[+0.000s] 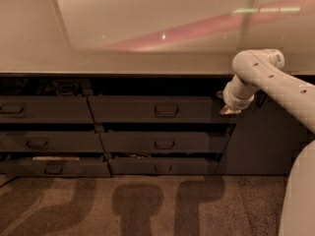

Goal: Open top drawer

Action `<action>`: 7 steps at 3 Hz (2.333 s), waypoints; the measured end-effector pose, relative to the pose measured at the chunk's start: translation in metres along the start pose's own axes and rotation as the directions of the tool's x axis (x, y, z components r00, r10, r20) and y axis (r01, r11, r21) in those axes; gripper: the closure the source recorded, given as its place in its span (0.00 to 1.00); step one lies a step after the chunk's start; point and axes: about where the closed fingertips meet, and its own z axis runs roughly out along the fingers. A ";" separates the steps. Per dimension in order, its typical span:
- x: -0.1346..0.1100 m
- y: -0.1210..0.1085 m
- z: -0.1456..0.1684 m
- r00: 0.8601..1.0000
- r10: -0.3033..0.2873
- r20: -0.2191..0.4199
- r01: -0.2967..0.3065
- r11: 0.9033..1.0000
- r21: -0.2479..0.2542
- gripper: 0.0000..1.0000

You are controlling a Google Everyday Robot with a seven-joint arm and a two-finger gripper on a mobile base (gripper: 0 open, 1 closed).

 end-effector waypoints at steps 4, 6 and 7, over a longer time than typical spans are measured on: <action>-0.001 0.005 -0.002 1.000 -0.013 0.000 0.013 1.000 -0.004 1.00; -0.001 0.008 -0.005 1.000 -0.020 -0.001 0.020 1.000 -0.004 1.00; -0.001 0.007 -0.012 1.000 -0.020 -0.001 0.020 1.000 -0.004 1.00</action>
Offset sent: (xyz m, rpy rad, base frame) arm 0.0000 0.0000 0.0000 0.0000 0.0000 0.0000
